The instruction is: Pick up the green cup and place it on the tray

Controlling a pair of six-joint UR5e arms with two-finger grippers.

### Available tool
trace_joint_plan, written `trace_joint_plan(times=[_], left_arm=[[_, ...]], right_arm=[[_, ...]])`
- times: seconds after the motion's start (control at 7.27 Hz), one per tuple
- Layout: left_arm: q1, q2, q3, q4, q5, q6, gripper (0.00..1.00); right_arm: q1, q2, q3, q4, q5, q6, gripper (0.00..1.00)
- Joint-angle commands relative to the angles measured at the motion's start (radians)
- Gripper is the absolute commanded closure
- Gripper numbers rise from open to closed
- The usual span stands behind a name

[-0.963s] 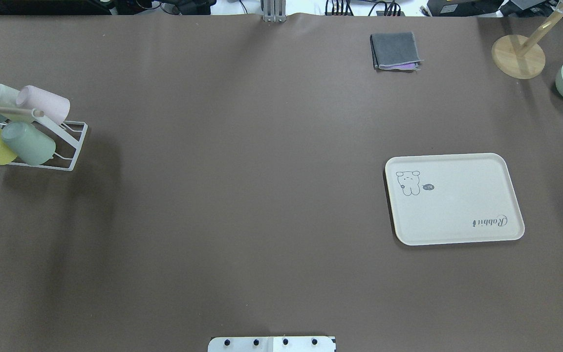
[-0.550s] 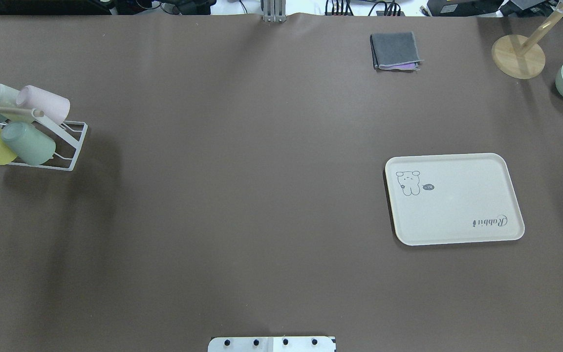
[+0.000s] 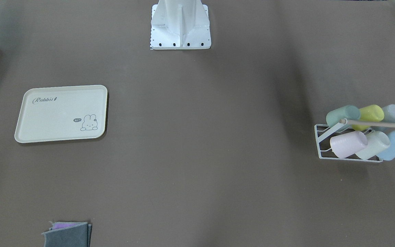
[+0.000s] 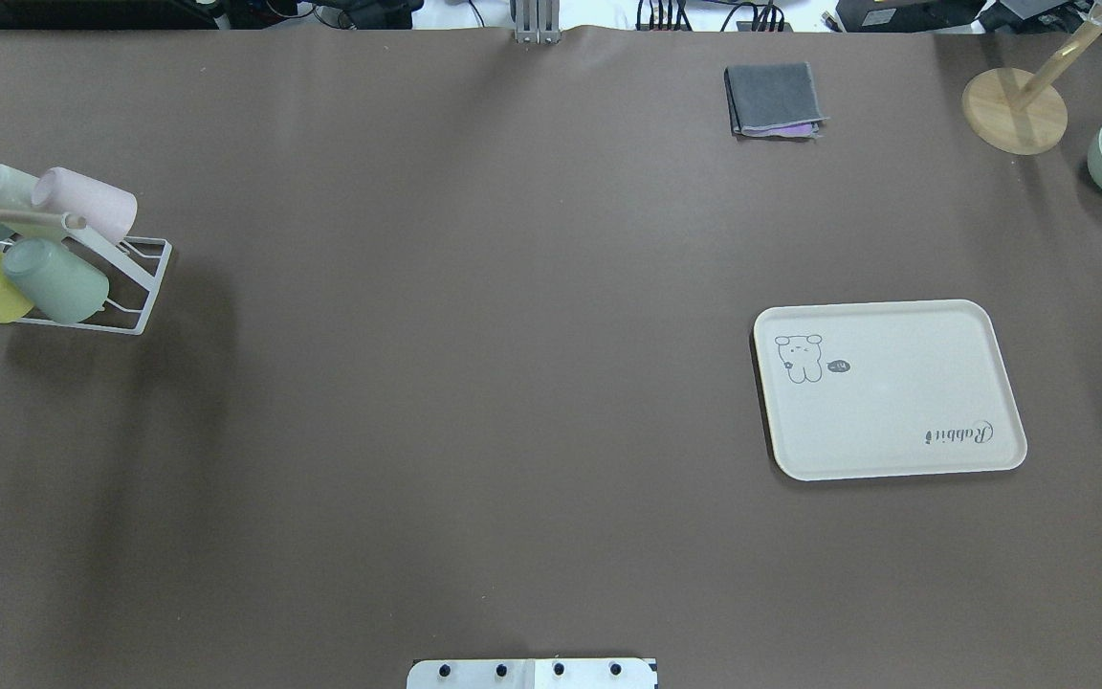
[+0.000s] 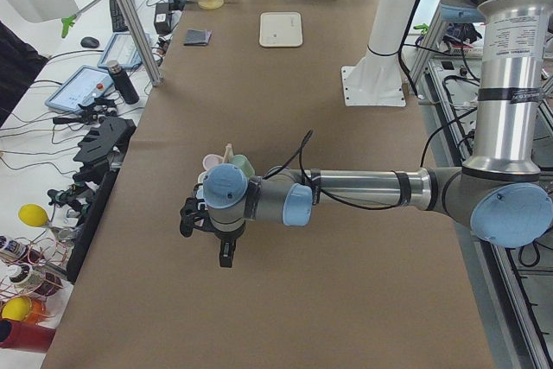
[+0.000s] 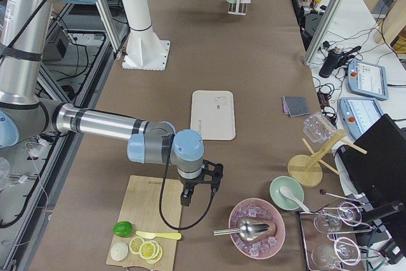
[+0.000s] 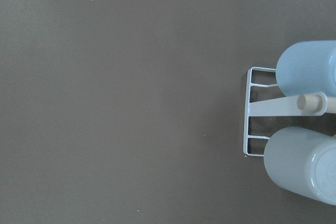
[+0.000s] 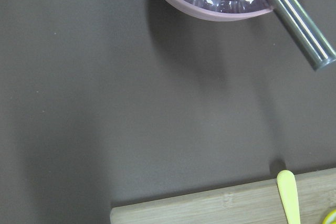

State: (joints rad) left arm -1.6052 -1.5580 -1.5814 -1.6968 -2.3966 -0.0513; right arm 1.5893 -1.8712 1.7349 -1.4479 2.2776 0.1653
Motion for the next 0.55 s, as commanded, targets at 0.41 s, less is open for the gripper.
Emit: trace_joint_plan(times=[0.41], left_arm=[[0.001,0.006,-0.009,0.041,0.005,0.002,0.02]], right_arm=[[0.000,-0.006,0.018,0.003,0.055,-0.001,0.00]])
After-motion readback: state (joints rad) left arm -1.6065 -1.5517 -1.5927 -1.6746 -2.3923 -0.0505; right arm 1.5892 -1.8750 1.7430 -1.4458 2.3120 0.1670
